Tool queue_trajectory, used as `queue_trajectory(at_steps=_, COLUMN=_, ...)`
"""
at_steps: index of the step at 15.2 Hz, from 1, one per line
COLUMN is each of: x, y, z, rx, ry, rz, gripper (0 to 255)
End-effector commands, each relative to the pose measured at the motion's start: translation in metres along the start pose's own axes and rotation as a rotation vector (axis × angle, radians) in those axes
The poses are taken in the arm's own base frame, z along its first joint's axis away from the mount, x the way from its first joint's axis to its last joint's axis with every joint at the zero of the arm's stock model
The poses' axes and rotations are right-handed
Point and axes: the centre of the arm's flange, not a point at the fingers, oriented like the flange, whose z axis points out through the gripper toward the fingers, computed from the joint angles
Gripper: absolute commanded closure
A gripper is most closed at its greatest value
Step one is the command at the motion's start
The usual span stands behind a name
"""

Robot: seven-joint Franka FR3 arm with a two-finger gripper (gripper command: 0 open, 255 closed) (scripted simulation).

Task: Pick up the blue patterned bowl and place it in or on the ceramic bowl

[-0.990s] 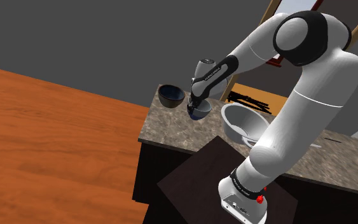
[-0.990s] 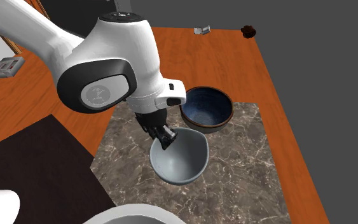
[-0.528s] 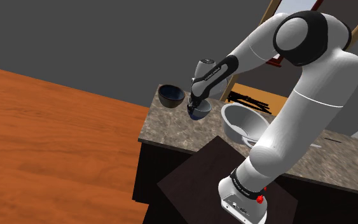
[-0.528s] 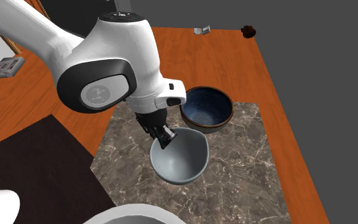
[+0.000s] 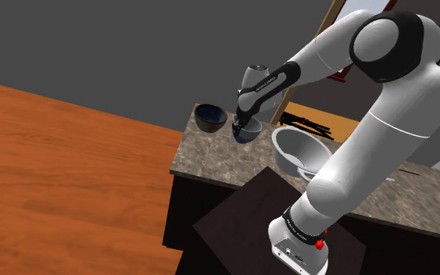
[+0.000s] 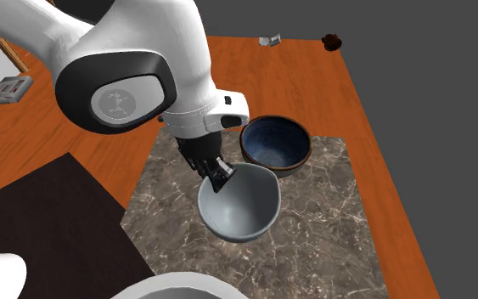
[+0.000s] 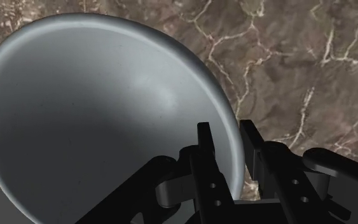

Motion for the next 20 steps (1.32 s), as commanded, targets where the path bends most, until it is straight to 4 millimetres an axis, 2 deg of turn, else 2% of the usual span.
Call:
queue_trajectory(at_steps=1, x=0.000, y=0.002, z=-0.011, rx=0.000, ry=0.001, rz=0.000, gripper=255)
queue_trajectory(at_steps=20, x=-0.002, y=0.016, z=-0.110, rx=0.000, ry=0.001, rz=0.000, gripper=255)
